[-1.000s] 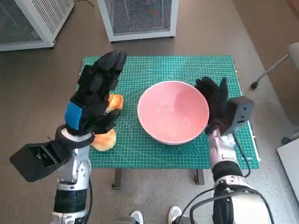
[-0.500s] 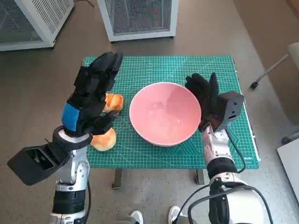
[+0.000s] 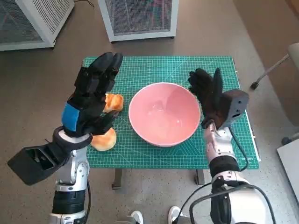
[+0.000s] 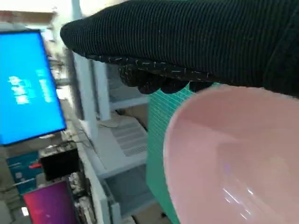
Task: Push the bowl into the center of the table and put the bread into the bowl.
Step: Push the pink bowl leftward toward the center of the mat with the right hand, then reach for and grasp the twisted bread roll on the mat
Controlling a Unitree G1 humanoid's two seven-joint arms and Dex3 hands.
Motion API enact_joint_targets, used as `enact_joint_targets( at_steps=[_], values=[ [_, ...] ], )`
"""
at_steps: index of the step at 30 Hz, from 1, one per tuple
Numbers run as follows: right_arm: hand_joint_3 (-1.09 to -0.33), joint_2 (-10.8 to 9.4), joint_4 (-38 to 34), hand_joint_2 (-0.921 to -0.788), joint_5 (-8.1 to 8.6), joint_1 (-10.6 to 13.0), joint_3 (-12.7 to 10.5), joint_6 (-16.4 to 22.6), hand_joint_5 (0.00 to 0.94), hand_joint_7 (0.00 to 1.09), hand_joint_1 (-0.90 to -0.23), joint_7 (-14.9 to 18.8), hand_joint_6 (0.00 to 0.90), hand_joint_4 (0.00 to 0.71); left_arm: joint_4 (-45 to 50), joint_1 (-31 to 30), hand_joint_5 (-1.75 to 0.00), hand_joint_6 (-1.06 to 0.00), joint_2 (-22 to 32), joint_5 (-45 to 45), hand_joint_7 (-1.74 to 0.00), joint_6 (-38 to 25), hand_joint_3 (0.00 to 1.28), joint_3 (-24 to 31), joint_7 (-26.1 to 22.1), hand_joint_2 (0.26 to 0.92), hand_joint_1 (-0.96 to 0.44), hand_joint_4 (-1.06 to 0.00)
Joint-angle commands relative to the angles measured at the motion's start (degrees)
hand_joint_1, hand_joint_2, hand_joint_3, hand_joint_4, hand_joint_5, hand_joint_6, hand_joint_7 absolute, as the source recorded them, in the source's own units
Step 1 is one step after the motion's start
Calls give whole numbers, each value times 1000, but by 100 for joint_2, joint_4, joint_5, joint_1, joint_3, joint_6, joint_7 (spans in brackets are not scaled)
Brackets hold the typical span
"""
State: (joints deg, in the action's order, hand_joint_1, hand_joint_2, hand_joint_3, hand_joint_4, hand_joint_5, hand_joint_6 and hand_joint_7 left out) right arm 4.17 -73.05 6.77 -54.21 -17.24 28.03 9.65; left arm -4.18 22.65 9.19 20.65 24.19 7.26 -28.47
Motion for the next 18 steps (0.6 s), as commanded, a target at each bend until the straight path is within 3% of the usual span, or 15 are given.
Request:
enact_joint_targets(
  at_steps=[1, 7, 11, 18],
  values=[
    [-612, 44, 214, -921, 97, 35, -29, 550, 7, 361, -456, 244, 117, 199, -132, 44, -45, 0, 153, -79, -475, 135, 405, 127, 0, 921, -631, -99],
    [-608, 99, 744, -921, 290, 207, -25, 1398, 6, 414, -458, 867, 98, 210, -531, 237, -36, -25, 481, -445, -457, 486, 408, 330, 109, 921, -646, -109],
    [-592, 72, 1303, -921, 657, 377, -35, 1719, 11, 435, -483, 1476, 107, 223, -733, 348, -26, -48, 863, -1101, -430, 796, 415, 459, 384, 921, -665, -117],
    [-565, -12, 2966, -921, 1340, 1014, 244, 1940, 16, 468, -504, 2378, 126, 243, -1056, 625, -12, -50, 1733, -2205, -368, 917, 358, 463, 731, 921, -672, -116]
  ],
)
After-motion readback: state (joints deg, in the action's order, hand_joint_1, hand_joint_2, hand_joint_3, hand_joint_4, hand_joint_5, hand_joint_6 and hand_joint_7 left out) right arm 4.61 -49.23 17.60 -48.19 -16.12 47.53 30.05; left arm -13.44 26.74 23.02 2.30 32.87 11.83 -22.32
